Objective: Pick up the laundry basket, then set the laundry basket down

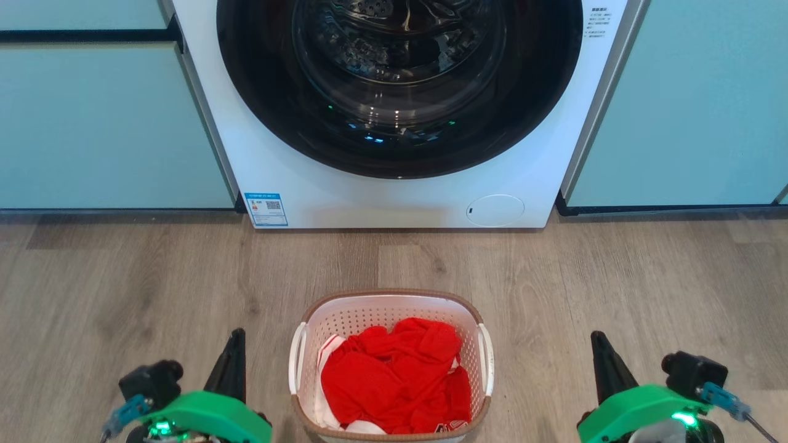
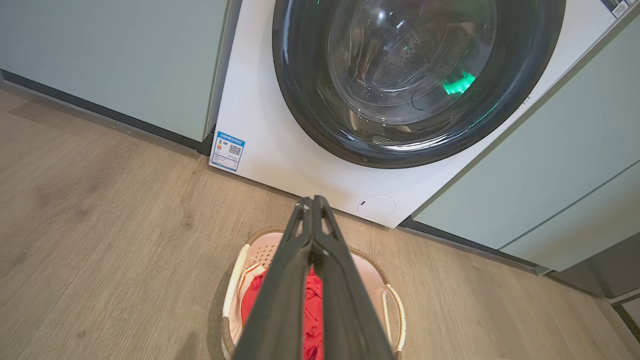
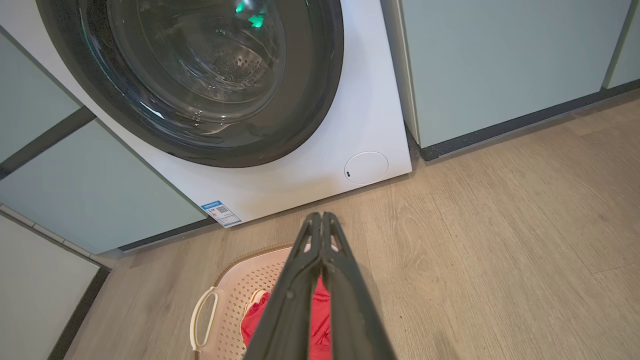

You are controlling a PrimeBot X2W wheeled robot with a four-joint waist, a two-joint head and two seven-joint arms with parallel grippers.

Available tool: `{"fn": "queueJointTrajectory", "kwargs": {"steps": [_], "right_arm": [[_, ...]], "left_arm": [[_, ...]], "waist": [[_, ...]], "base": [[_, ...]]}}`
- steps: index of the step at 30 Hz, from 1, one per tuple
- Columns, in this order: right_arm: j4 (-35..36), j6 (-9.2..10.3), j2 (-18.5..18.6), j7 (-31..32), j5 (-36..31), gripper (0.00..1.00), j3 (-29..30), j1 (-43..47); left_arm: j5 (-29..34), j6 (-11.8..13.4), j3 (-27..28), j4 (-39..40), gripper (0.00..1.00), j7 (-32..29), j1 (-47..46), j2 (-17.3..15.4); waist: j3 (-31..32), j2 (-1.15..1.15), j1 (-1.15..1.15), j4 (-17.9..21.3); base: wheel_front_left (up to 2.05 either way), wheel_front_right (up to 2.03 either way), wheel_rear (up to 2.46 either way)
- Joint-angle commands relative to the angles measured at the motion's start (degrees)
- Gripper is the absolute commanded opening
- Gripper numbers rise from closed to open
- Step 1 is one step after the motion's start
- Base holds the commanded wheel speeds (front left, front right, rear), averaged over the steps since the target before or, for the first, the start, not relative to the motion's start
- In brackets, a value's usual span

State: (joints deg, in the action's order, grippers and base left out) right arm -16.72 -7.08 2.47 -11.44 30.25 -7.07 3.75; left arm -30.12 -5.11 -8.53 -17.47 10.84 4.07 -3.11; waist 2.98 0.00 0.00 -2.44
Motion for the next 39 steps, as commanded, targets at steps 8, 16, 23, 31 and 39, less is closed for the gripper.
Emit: {"fn": "queueJointTrajectory", "kwargs": {"steps": [8, 16, 23, 31, 39], "right_arm": [[2.1, -0.11, 1.1, 1.6, 6.6, 0.00, 1.2, -3.9], [2.2, -0.14, 1.2, 2.7, 11.6, 0.00, 2.0, -4.4], [2.2, -0.16, 1.3, 3.8, 16.0, 0.00, 2.7, -4.8], [2.3, -0.19, 1.4, 5.0, 20.9, 0.00, 3.5, -5.3], [2.3, -0.21, 1.5, 6.1, 25.2, 0.00, 4.3, -5.8]], "left_arm": [[-6.2, -0.5, 2.3, 2.2, 0.00, -1.6, -4.1, 0.0], [-11.1, -0.7, 3.4, 2.3, 0.00, -2.9, -4.7, 0.0], [-15.3, -0.8, 4.4, 2.4, 0.00, -4.1, -5.1, 0.0], [-20.0, -1.0, 5.5, 2.5, 0.00, -5.5, -5.7, 0.0], [-24.3, -1.1, 6.4, 2.6, 0.00, -6.6, -6.1, 0.1]], "waist": [[-0.3, 0.00, 0.00, 0.2], [-0.5, 0.00, 0.00, 0.4], [-0.8, 0.00, 0.00, 0.6], [-1.0, 0.00, 0.00, 0.8], [-1.2, 0.00, 0.00, 0.9]], "base": [[0.00, 0.00, 0.00], [0.00, 0.00, 0.00], [0.00, 0.00, 0.00], [0.00, 0.00, 0.00], [0.00, 0.00, 0.00]]}}
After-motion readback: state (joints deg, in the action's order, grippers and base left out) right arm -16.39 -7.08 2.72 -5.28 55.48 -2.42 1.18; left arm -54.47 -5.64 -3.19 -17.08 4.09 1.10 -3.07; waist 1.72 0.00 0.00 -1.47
